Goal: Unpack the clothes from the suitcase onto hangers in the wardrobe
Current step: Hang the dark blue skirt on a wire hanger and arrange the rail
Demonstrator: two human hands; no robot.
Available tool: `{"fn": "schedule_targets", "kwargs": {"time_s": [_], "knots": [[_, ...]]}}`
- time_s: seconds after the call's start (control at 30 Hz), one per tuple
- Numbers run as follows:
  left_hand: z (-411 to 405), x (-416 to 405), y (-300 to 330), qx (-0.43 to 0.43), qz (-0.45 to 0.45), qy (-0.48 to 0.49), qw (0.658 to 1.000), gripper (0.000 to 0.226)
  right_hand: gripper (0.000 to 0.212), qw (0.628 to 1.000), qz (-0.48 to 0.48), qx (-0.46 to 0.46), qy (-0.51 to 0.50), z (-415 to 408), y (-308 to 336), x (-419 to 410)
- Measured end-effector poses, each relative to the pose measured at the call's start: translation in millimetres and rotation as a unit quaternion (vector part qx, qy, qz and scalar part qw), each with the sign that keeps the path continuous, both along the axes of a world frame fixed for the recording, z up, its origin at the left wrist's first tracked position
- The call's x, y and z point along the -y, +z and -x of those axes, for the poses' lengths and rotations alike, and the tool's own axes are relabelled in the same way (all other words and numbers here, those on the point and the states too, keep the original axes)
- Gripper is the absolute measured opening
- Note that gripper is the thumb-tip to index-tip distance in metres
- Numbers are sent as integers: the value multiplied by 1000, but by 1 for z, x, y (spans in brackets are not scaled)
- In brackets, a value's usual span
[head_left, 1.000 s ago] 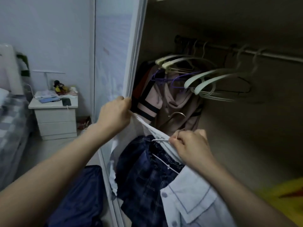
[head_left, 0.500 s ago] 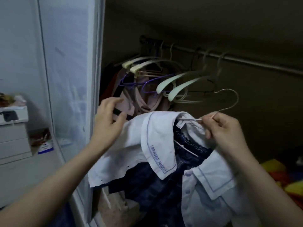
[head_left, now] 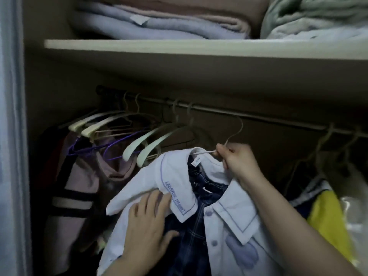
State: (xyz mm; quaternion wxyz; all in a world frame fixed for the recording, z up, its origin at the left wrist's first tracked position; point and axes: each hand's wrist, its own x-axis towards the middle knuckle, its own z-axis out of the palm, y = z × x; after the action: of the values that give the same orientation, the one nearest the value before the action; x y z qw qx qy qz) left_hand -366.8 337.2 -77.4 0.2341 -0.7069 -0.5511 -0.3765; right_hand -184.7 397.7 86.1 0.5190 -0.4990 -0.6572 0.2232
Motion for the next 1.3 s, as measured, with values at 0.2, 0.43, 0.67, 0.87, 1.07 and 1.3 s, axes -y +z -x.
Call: {"fn": "schedule_targets", "kwargs": {"time_s": [0.2, 0.43, 0.67, 0.87, 1.07, 1.3], "knots": [[-49, -62, 39, 19, -33, -32, 999, 61, 32, 998, 41, -18, -42, -28, 21, -28], [-110, -89, 78, -20, -97, -85, 991, 42, 27, 995, 40, -12, -95, -77, 37, -65], [-135, -97, 77, -1, 25, -66, 997, 42, 32, 991, 41, 29, -120, -100, 47, -87], [-137, -113, 78, 142, 164, -234, 948, 30, 25, 991, 71, -4, -110, -110, 23, -81], [-121, -136, 95, 357, 114, -204, 904, 24, 45, 991, -41, -75, -106, -77, -19, -32], [-78, -89, 118, 170, -74, -323, 928, 30, 44, 941, -145, 280, 126, 22, -180, -13]]}}
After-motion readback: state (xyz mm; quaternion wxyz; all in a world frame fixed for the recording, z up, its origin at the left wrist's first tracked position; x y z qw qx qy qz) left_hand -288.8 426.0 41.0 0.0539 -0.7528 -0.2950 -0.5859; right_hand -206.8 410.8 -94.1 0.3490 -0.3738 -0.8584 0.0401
